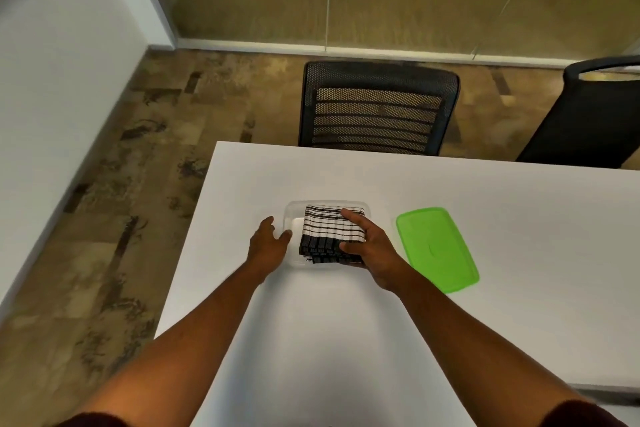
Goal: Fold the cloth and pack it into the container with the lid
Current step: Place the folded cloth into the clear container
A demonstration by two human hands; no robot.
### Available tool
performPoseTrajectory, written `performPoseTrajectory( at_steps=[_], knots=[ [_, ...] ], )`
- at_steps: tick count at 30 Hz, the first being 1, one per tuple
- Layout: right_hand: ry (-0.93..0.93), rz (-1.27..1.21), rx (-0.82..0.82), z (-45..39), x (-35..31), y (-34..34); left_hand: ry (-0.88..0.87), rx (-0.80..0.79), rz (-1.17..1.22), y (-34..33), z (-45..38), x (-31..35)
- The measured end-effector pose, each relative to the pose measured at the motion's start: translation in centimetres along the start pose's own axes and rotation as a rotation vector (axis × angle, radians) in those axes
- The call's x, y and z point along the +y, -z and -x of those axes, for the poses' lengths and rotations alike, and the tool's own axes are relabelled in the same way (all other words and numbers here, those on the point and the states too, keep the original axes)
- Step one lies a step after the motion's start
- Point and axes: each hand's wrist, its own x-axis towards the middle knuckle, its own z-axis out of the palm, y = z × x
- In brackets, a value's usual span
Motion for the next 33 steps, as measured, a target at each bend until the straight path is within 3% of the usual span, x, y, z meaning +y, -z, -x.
performPoseTrajectory(
  at_steps=[4, 12, 23, 33],
  knots=[
    [-0.082, -0.004, 0.031, -2.8, -0.3, -0.6, 0.072, -0.172, 0.018, -0.2, -2.9, -0.4],
    [-0.158, 0.058, 0.074, -4.6, 1.1, -0.9, 0.033, -0.193, 0.126, -1.2, -3.8, -1.1],
    [-0.196, 0.017, 0.053, 4.1, 6.0, -0.2, 0.004, -0.256, 0.265, -2.2, 5.7, -4.3],
    [-0.285, -0.032, -0.02, 11.6, 13.2, 1.1, 0.049, -0.244, 0.182, -5.8, 13.8, -10.6]
  ],
)
